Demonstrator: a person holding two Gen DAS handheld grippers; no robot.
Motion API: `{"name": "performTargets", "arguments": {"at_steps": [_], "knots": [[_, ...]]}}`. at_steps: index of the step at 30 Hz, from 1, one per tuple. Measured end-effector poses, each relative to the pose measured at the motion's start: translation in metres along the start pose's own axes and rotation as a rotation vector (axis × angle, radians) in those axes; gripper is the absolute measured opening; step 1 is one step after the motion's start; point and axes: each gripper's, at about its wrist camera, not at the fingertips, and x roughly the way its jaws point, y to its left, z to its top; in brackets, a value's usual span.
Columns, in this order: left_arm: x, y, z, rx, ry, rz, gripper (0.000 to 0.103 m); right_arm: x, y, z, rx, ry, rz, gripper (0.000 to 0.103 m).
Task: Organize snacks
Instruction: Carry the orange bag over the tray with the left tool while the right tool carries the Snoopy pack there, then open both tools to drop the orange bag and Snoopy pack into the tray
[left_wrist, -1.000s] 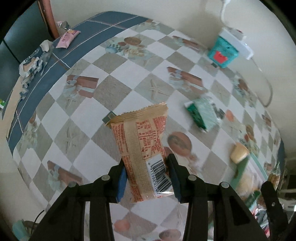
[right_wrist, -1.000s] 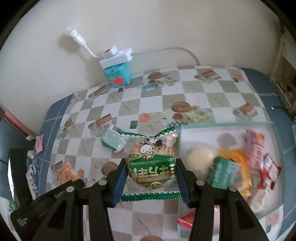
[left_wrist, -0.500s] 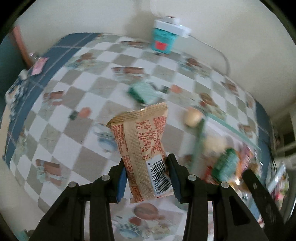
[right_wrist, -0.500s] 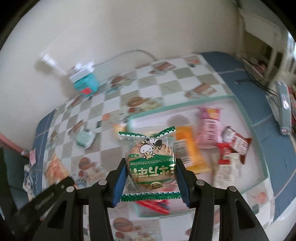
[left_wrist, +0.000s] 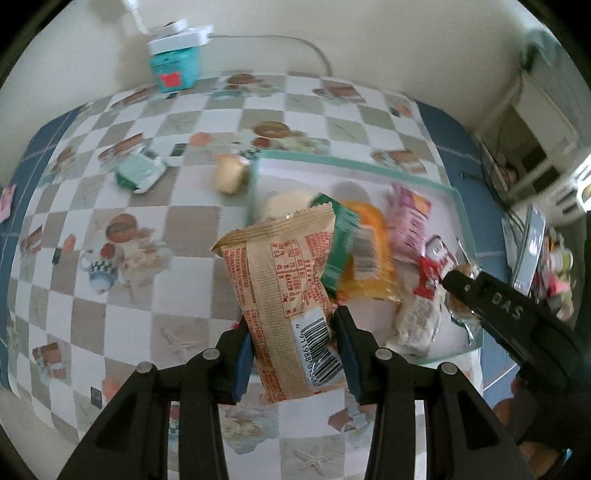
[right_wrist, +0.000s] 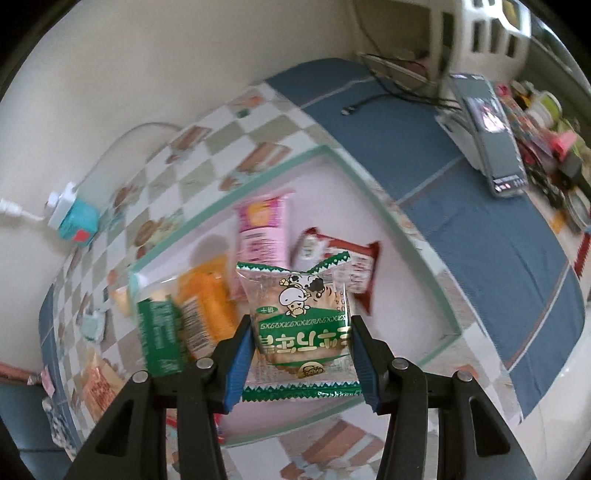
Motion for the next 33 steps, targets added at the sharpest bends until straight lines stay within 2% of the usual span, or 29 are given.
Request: {"name": "performTargets", "arguments": {"at_steps": [10, 21, 33], "knots": [[0.020, -0.025, -0.003, 0.071, 0.016, 0.033, 0.043, 0.005, -0.004, 0.001, -0.003, 0.019, 0.015, 0.053], [0.027, -0.046, -0.005, 0.143, -0.006, 0.063, 0.043, 0.009, -0.005, 0.001, -0.011, 0.035, 0.022, 0.054], [0.036, -0.053, -0.005, 0.162, -0.002, 0.087, 0.045, 0.016, -0.005, 0.001, -0.014, 0.061, 0.024, 0.054]]}}
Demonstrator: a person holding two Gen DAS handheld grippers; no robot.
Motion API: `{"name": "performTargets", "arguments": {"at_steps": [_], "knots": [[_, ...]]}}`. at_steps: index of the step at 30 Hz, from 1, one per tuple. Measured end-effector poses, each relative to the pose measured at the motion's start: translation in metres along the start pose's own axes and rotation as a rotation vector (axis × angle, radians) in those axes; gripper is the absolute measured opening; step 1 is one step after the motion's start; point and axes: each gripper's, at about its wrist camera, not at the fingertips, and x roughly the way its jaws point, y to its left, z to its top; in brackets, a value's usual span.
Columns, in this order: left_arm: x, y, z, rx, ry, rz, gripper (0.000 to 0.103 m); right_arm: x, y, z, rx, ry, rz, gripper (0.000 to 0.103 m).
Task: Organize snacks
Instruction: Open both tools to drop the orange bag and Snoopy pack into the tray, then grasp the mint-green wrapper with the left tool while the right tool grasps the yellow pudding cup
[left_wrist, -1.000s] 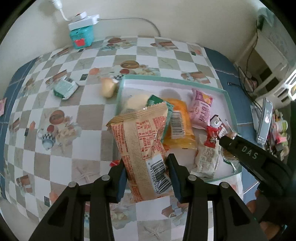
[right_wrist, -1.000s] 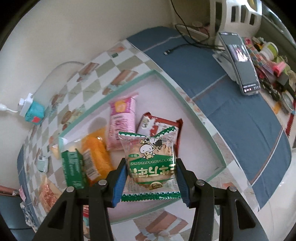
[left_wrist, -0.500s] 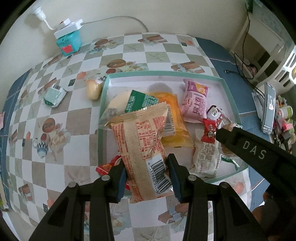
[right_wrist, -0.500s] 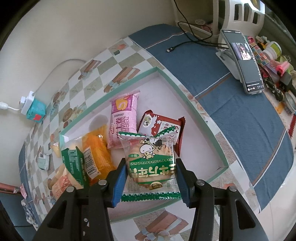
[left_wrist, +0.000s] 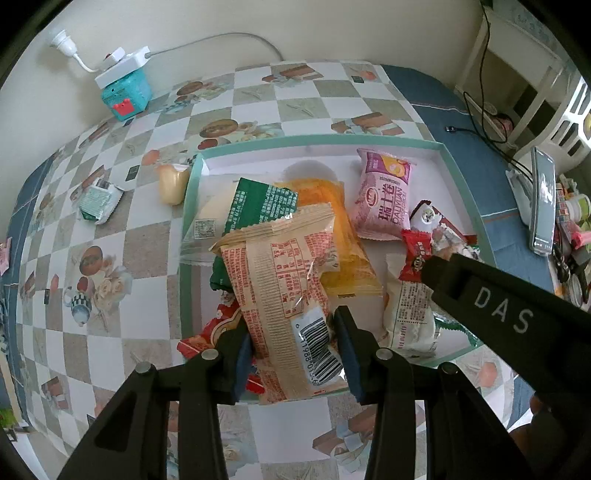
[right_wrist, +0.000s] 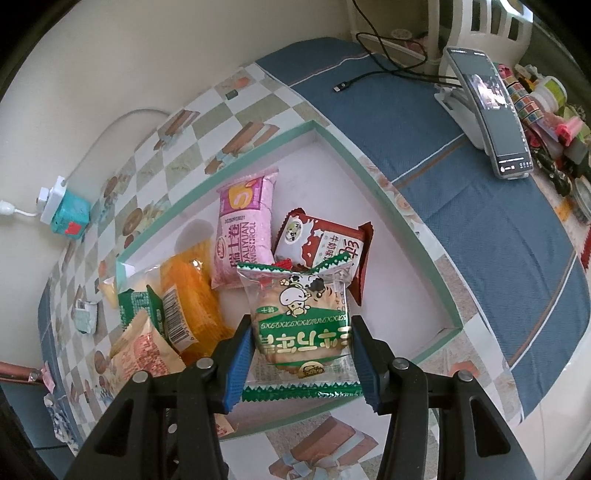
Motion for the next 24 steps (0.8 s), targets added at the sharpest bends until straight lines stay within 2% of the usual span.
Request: {"name": "performTargets", "arguments": {"at_steps": [1, 3, 4, 8, 10, 12, 16, 21, 24], "knots": [[0.000, 0.000, 0.000, -0.002, -0.002, 0.002, 0.046, 0.000, 0.000, 0.000, 0.001, 0.000, 0.000, 0.054], [-0.001, 0.002, 0.001, -0.007, -0.004, 0.001, 0.060, 0.000, 0.001, 0.000, 0.000, 0.001, -0.001, 0.054], [-0.001, 0.003, 0.001, -0.012, -0.005, -0.004, 0.063, 0.000, 0.001, 0.000, 0.000, 0.000, -0.003, 0.054], [-0.003, 0.006, 0.002, -0.022, -0.009, -0.003, 0.063, -0.001, 0.001, 0.000, 0.001, -0.003, -0.005, 0.058], [-0.005, 0.007, 0.002, -0.028, -0.010, -0.009, 0.065, -0.003, 0.002, 0.001, 0.006, -0.010, -0.004, 0.070], [-0.009, 0.008, 0.002, -0.030, -0.016, -0.016, 0.073, -0.004, 0.002, 0.001, 0.005, -0.017, -0.005, 0.071], [-0.017, 0.017, 0.003, -0.047, -0.010, -0.010, 0.074, -0.010, 0.001, 0.003, 0.015, -0.032, 0.017, 0.071], [-0.029, 0.062, 0.009, -0.165, -0.006, -0.023, 0.074, -0.029, 0.017, 0.008, -0.011, -0.103, 0.048, 0.071], [-0.033, 0.112, 0.015, -0.292, -0.008, -0.050, 0.075, -0.038, 0.038, 0.009, -0.050, -0.138, 0.060, 0.071]]}}
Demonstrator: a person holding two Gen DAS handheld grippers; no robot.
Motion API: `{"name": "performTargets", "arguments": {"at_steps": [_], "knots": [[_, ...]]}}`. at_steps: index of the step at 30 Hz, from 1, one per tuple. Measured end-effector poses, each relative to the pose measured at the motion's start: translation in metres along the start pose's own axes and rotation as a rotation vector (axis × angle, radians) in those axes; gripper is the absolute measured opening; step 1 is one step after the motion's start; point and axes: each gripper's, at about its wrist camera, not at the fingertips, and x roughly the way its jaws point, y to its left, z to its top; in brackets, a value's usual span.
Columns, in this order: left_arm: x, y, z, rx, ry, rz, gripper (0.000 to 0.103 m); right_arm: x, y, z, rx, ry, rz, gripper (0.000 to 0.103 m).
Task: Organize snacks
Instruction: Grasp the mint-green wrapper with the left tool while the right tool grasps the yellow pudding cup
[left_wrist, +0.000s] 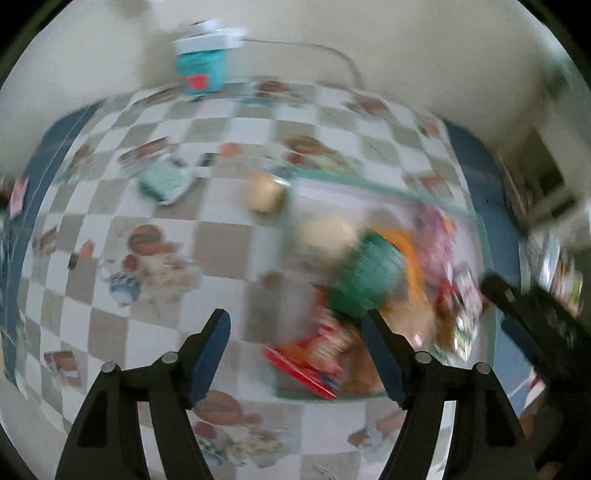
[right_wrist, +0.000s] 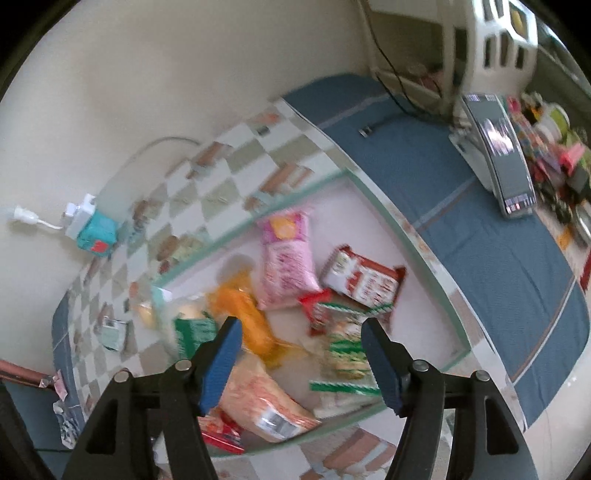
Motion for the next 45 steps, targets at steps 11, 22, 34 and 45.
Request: {"name": "performTargets", "arguments": {"at_steps": [11, 22, 34, 45], "knots": [[0.026, 0.147, 0.074, -0.155, 0.065, 0.103, 0.076, 0.032, 0.144, -0.001, -0.302, 0.068, 0.123, 0.071], [0.069, 0.138, 0.126, 0.172, 0.078, 0.100, 0.091, 0.110, 0.217, -0.010, -0.444, 0.258, 0.090, 0.070], [0.120, 0.126, 0.144, 0.245, 0.117, 0.151, 0.091, 0.146, 0.230, -0.010, -0.472, 0.327, 0.059, 0.062], [0.135, 0.137, 0.154, 0.219, 0.115, 0.164, 0.080, 0.170, 0.248, -0.009, -0.532, 0.311, -0.008, 0.047]]}}
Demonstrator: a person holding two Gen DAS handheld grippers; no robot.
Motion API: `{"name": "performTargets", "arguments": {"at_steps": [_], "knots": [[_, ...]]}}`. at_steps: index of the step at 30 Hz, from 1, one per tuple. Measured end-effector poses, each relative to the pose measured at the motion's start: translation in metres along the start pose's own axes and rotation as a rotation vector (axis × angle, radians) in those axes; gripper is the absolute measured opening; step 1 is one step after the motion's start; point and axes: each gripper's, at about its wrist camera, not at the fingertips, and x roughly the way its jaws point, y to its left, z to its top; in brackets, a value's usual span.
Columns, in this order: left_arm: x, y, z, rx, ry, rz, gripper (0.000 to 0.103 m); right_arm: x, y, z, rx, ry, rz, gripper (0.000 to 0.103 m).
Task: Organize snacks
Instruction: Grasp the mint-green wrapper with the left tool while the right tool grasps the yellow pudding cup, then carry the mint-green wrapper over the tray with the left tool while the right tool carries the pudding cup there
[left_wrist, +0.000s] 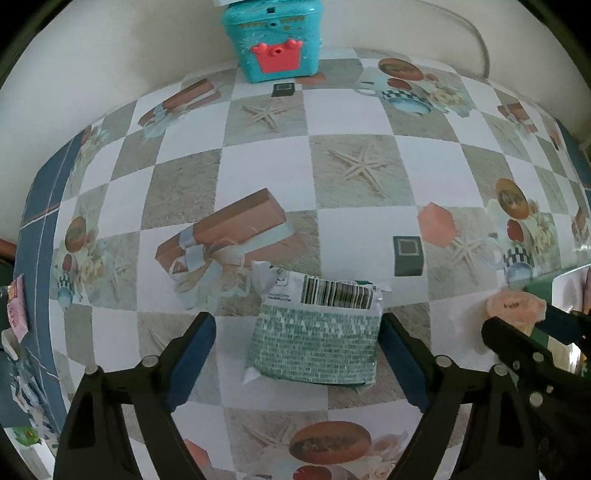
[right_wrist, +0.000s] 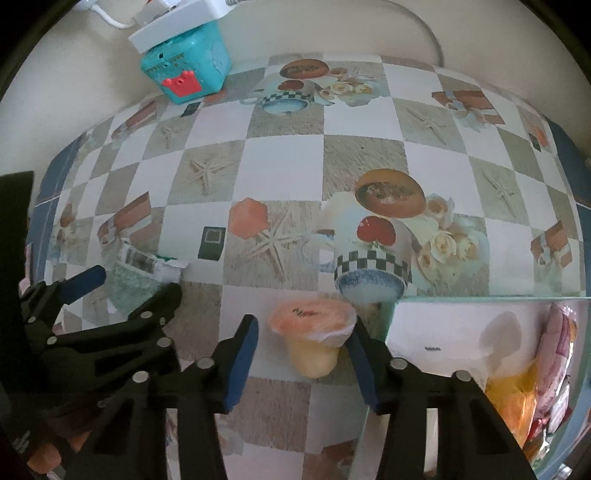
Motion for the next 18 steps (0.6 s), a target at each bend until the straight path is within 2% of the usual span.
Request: {"name": "performTargets", "arguments": {"at_steps": [3, 11, 18], "knots": [[0.000, 0.008, -0.001, -0.032, 0.000, -0.016, 0.063, 0.000, 0.003, 0.000, -0.017, -0.014, -0.010, 0.045], [-0.016, 0.017, -0.017, -0.101, -0.007, 0.002, 0.059, -0.017, 0.001, -0.012, -0.015, -0.056, 0.037, 0.045], [-0.057, -0.006, -0.035, -0.116, -0.050, 0.016, 0.059, -0.059, -0.011, -0.028, -0.011, -0.114, 0.082, 0.045]]}}
